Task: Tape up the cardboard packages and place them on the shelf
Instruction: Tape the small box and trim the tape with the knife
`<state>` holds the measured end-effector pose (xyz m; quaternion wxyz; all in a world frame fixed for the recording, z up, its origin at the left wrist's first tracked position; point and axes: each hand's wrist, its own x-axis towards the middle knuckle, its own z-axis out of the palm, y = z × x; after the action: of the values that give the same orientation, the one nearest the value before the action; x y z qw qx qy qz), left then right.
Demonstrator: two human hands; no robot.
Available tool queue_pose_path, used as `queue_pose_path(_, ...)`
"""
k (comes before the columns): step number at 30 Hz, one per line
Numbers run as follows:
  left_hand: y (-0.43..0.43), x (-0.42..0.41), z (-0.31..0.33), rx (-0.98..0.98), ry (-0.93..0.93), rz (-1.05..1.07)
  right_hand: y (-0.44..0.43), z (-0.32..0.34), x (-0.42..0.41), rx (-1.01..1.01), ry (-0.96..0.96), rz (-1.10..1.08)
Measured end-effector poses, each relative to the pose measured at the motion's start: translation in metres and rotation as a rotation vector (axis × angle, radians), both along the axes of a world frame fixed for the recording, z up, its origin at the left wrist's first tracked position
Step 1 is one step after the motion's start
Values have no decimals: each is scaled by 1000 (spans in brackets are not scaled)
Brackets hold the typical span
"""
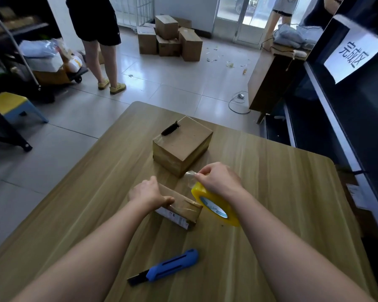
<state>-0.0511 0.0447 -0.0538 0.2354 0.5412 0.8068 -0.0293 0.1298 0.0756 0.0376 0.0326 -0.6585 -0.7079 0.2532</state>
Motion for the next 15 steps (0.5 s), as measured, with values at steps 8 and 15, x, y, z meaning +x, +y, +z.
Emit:
queue_pose_path(8, 12, 25, 51, 346, -929, 147, -6, 20, -8, 47, -62, 91)
queue_pose_path(15, 16, 29, 57, 432, -1023, 94, -8, 24, 0, 19, -53, 86)
